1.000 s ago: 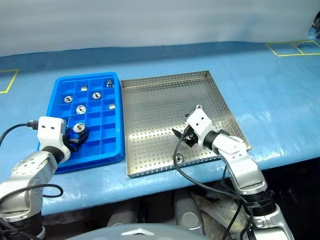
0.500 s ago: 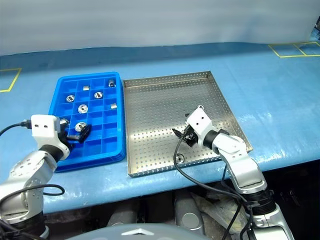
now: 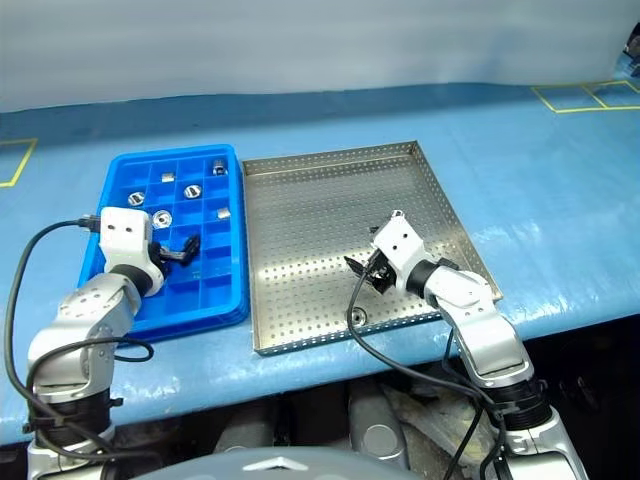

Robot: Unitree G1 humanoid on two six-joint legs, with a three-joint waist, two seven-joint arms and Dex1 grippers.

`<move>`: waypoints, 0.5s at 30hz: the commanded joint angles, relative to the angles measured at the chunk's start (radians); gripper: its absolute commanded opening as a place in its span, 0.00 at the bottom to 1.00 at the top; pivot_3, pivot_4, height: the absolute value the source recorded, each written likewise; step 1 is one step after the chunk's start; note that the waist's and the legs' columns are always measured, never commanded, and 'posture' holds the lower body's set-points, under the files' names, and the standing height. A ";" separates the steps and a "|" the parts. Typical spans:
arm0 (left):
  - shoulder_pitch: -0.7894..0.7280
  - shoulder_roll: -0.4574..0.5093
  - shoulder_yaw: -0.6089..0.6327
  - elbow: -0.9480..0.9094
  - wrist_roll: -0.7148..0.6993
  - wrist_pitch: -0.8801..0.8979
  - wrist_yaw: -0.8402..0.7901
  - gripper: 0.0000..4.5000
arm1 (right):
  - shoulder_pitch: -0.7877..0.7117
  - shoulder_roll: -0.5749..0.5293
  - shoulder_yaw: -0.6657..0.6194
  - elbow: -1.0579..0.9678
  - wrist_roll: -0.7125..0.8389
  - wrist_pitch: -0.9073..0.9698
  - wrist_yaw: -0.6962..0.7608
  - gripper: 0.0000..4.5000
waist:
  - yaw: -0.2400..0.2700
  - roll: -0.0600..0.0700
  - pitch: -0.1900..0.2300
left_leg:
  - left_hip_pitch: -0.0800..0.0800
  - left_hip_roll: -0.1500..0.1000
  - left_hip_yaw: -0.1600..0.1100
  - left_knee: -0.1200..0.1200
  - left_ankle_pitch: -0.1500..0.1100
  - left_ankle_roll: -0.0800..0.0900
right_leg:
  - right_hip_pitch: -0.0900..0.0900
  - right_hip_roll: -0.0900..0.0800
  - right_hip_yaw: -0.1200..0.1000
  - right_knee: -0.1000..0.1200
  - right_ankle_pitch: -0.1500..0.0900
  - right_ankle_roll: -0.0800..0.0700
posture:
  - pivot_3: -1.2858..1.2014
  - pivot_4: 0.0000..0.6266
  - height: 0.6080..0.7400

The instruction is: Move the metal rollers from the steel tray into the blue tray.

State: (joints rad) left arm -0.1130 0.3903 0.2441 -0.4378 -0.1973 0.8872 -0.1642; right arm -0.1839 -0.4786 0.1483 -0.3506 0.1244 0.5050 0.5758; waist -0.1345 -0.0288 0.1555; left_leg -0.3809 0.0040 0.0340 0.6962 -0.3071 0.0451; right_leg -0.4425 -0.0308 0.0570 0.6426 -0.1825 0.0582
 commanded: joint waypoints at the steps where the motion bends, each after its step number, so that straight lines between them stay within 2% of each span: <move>1: 0.035 0.014 0.049 -0.042 0.019 0.005 0.023 1.00 | 0.004 -0.008 -0.025 -0.042 0.000 -0.011 -0.008 0.85 | -0.004 0.000 0.000 | 0.000 0.000 0.000 0.000 0.000 0.000 | 0.000 0.000 0.000 0.000 0.000 0.000 | 0.43 0.24 1.00; 7: 0.116 0.022 0.119 -0.087 0.015 0.017 0.043 1.00 | -0.012 -0.007 -0.009 -0.023 -0.004 -0.016 -0.005 0.85 | -0.006 0.000 0.000 | 0.000 0.000 0.000 0.000 0.000 0.000 | 0.000 -0.005 0.000 0.000 0.000 0.000 | 0.45 0.24 1.00; 15: 0.151 0.012 0.147 -0.131 0.007 0.022 0.047 1.00 | -0.035 -0.003 0.010 0.001 -0.005 -0.023 0.010 0.85 | 0.012 0.000 0.000 | 0.000 0.000 0.000 0.000 0.000 0.000 | 0.000 -0.005 -0.001 0.000 0.000 0.000 | 0.45 0.24 1.00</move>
State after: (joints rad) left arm 0.0369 0.3998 0.3774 -0.5185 -0.1954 0.9154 -0.1241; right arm -0.2101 -0.4802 0.1614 -0.3329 0.1232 0.5033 0.5814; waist -0.1229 -0.0289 0.1555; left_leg -0.3807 0.0039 0.0338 0.6963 -0.3070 0.0447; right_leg -0.4421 -0.0358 0.0557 0.6429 -0.1827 0.0578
